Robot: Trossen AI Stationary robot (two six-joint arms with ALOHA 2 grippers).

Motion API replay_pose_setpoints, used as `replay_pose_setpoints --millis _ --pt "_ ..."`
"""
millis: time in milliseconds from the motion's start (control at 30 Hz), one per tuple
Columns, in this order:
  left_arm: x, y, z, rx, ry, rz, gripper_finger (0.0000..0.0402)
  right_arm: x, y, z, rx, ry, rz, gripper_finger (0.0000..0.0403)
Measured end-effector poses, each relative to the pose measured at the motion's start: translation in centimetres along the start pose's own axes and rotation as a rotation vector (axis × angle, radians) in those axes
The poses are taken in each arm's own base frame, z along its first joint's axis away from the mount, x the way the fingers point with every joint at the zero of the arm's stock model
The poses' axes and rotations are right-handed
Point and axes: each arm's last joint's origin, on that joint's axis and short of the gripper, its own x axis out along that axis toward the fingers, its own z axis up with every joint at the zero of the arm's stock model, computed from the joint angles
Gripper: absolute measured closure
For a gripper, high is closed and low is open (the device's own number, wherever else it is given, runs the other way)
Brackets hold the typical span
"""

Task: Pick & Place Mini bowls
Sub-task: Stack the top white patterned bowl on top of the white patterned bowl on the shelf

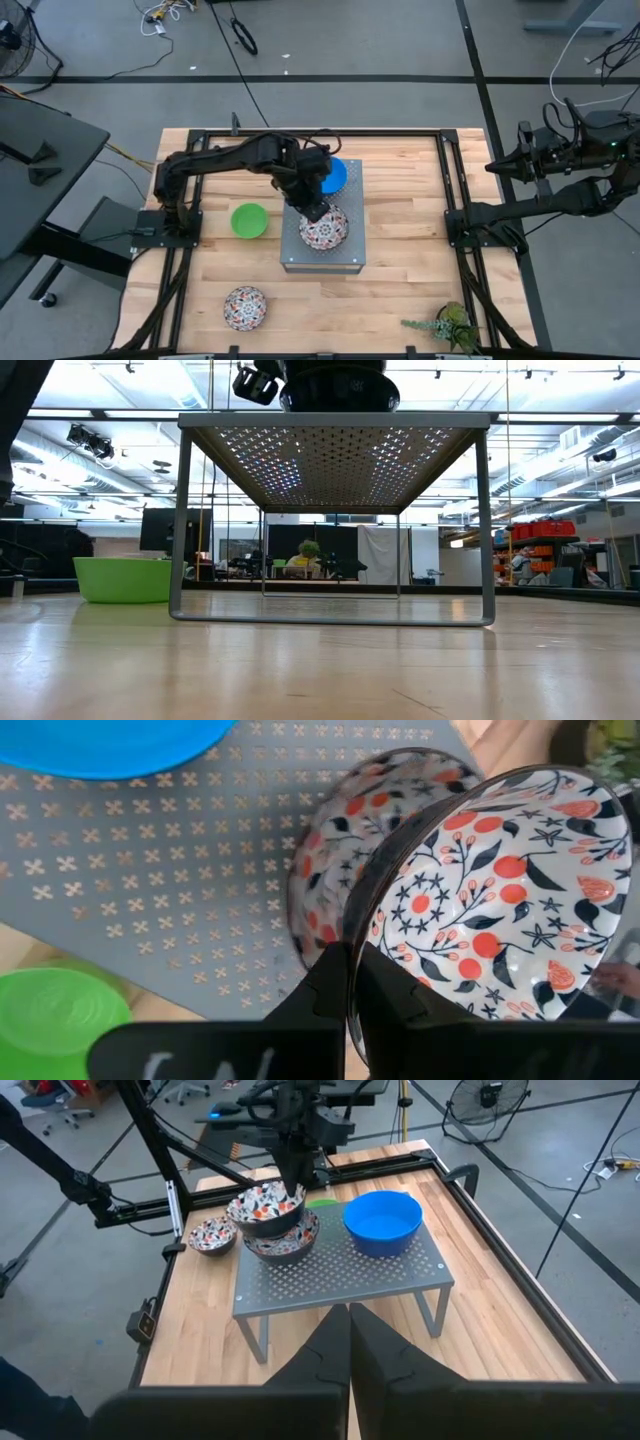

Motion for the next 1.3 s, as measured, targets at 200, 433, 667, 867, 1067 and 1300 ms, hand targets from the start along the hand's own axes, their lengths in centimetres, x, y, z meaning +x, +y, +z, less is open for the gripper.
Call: replay_pose_setpoints --millis 200,433,667,867,1067,1300 --pt "0.37 0.07 0.15 0.003 0.001 0.017 0.0391 0.0 0.0 0.0 0.0 0.0 0.0 0.04" --pt "0.92 0.05 0.34 0.016 0.014 0.017 0.0391 0.0 0.0 0.0 0.0 0.0 0.0 0.04" --pt "0.81 0.05 0.33 0.022 0.007 0.02 0.0391 0.0 0.0 0.0 0.0 0.0 0.0 0.04" --pt "0.82 0.05 0.34 0.024 0.002 0.025 0.0391 0.0 0.0 0.0 0.0 0.0 0.0 0.04" --pt "0.78 0.17 0.45 0.038 -0.003 0.029 0.0391 0.0 0.0 0.0 0.0 0.0 0.0 0.04" --pt "0.61 0.51 0.93 0.056 -0.007 0.004 0.0391 0.0 0.0 0.0 0.0 0.0 0.0 0.04"
